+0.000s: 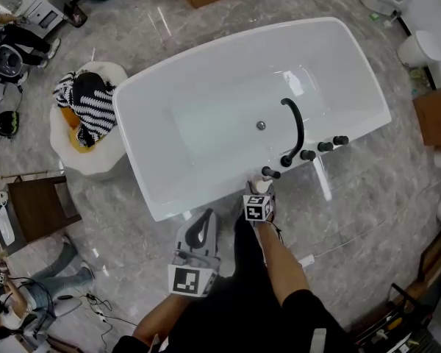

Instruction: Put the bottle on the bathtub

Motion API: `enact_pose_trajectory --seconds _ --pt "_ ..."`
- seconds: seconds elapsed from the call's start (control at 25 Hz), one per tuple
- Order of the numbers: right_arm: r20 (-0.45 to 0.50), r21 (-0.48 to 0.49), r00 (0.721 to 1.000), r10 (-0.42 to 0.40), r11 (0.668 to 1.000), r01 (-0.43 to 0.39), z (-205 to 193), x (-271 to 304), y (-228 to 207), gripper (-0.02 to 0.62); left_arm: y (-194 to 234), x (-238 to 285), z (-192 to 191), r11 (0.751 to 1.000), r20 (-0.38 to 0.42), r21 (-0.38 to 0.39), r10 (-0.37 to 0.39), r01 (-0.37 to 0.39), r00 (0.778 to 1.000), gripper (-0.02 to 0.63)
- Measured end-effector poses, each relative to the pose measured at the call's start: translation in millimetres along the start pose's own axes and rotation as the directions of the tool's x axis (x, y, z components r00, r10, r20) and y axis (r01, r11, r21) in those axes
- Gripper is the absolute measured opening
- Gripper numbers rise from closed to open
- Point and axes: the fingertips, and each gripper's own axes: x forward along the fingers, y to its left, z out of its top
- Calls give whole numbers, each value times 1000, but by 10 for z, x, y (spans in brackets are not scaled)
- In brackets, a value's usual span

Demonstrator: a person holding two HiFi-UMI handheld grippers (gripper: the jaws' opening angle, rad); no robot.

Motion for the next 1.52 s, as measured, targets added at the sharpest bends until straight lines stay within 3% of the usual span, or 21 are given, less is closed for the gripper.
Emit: enact_pose_trajectory --seconds 0.56,0.88,1.04,1.24,1.52 --pt "-50 -17 998 -33 999 32 -195 -442 78 222 -93 -368 222 998 68 10 -54 54 996 14" --pt "-44 51 999 -7 999 9 -230 -1091 379 135 -82 -825 279 993 94 28 -120 117 988 14" --pt "35 126 999 -38 991 34 -73 -1594 472 46 -47 -1113 266 986 89 74 -153 146 984 14" --pt "161 215 985 -66 976 31 209 -2254 593 24 -39 -1463 334 982 105 76 -179 171 978 14" --pt "376 272 923 -82 962 -25 752 -3250 841 14 -97 -1802 409 976 123 100 -206 194 971 14"
